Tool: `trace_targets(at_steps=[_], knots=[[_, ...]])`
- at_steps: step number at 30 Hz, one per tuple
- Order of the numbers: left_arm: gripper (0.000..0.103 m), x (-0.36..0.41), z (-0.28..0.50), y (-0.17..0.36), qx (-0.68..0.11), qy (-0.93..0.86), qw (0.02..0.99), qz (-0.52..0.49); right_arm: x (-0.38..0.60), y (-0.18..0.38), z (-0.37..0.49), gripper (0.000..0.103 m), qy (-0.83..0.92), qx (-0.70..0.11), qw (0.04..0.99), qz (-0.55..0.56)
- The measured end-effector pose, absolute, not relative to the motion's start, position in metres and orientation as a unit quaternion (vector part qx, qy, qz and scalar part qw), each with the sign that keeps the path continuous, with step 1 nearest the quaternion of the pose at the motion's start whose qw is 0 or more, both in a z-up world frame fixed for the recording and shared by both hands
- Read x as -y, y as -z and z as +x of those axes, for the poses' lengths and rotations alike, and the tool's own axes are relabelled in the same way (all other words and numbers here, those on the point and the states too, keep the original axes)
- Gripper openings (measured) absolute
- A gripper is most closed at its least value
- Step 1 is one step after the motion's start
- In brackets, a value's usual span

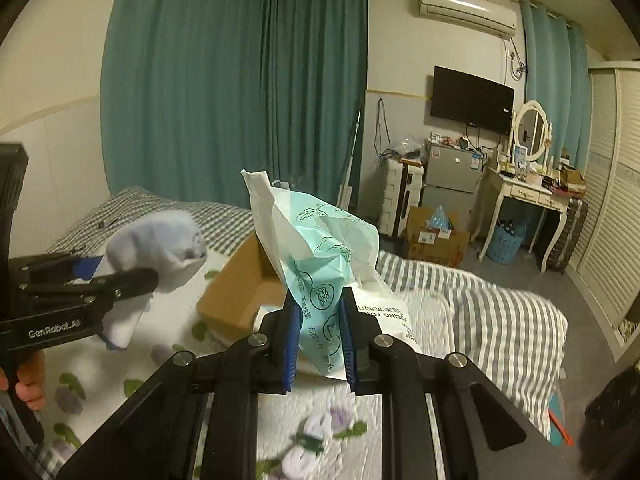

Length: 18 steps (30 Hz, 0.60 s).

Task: Organize soft objects
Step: 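Lower the sock and towel package into the box and open both grippers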

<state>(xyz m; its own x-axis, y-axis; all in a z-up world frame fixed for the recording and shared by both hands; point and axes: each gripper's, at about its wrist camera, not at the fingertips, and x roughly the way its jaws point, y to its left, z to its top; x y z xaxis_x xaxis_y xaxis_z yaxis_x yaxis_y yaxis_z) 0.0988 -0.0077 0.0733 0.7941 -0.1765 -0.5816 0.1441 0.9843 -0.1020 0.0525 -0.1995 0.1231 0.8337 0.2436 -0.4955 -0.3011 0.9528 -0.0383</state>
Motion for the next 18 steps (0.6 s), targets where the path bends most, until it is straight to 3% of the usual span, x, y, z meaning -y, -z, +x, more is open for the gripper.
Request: trace_targets(at_steps=[8,18], knots=[[0.044,0.013,0.181,-0.054,-0.325,0.068,0.943,-0.021,0.182,-0.116,0.125,0.017,-0.160,-0.260,0.951,-0.053],[0.044,0.028,0.243,0.015,-0.370,0.058,0.927,-0.010,0.169,-0.044,0.208,0.016,-0.167,-0.326,0.929,-0.053]])
